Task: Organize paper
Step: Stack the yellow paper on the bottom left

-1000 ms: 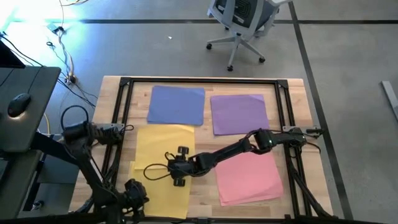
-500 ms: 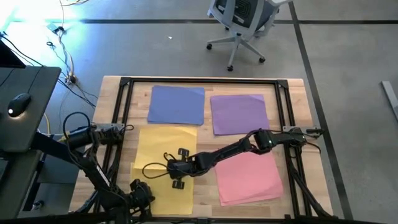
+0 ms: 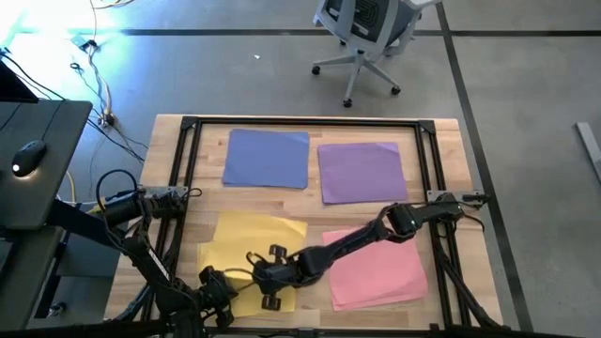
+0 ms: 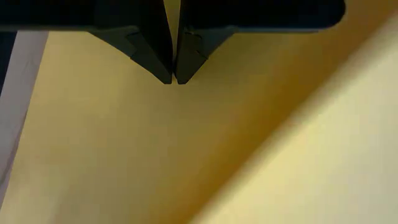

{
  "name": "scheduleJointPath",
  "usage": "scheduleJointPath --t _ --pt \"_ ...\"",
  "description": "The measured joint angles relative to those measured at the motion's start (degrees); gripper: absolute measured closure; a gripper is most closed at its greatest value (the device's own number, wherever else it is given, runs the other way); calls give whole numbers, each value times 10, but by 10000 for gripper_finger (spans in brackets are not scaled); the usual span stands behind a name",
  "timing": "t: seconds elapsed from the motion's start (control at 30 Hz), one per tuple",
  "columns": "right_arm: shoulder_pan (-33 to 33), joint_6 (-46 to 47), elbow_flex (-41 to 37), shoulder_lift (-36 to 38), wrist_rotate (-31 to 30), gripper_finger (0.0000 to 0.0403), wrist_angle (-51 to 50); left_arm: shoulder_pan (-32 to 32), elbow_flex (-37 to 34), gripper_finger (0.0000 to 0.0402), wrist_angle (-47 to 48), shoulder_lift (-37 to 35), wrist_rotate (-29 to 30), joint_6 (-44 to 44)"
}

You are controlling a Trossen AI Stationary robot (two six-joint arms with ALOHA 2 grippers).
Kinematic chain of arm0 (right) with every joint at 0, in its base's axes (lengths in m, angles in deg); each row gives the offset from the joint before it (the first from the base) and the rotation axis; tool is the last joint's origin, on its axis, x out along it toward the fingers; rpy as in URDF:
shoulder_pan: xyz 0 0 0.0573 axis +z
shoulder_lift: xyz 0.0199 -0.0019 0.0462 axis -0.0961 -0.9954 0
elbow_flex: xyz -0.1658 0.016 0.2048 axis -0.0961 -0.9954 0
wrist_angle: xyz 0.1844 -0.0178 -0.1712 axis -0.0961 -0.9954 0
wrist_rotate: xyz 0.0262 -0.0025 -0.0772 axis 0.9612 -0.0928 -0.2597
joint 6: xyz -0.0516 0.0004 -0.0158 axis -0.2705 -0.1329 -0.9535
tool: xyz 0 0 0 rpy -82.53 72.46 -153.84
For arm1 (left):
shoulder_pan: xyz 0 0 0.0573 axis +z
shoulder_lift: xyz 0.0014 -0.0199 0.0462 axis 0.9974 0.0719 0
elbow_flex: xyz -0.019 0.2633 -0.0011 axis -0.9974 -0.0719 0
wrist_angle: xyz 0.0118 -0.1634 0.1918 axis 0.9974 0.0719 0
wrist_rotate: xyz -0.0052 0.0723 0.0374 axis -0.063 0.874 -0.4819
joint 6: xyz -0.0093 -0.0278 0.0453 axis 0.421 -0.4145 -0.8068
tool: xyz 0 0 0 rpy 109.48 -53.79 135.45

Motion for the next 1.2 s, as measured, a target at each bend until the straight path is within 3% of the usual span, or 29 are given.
scheduleJointPath --t 0.23,0.5,0.63,0.87,1.2 --pt "16 -4 0 0 40 403 9 0 -3 402 0 -22 -23 -41" --pt "18 -58 0 0 40 403 9 -3 -3 402 3 -118 -144 -128" --pt "18 -72 3 0 43 403 8 -20 -2 402 26 -161 -184 -58" --pt "29 -129 24 1 67 403 46 -87 5 402 111 -206 -184 145" --pt "16 -257 24 -5 66 403 132 -118 52 402 230 -243 -191 162"
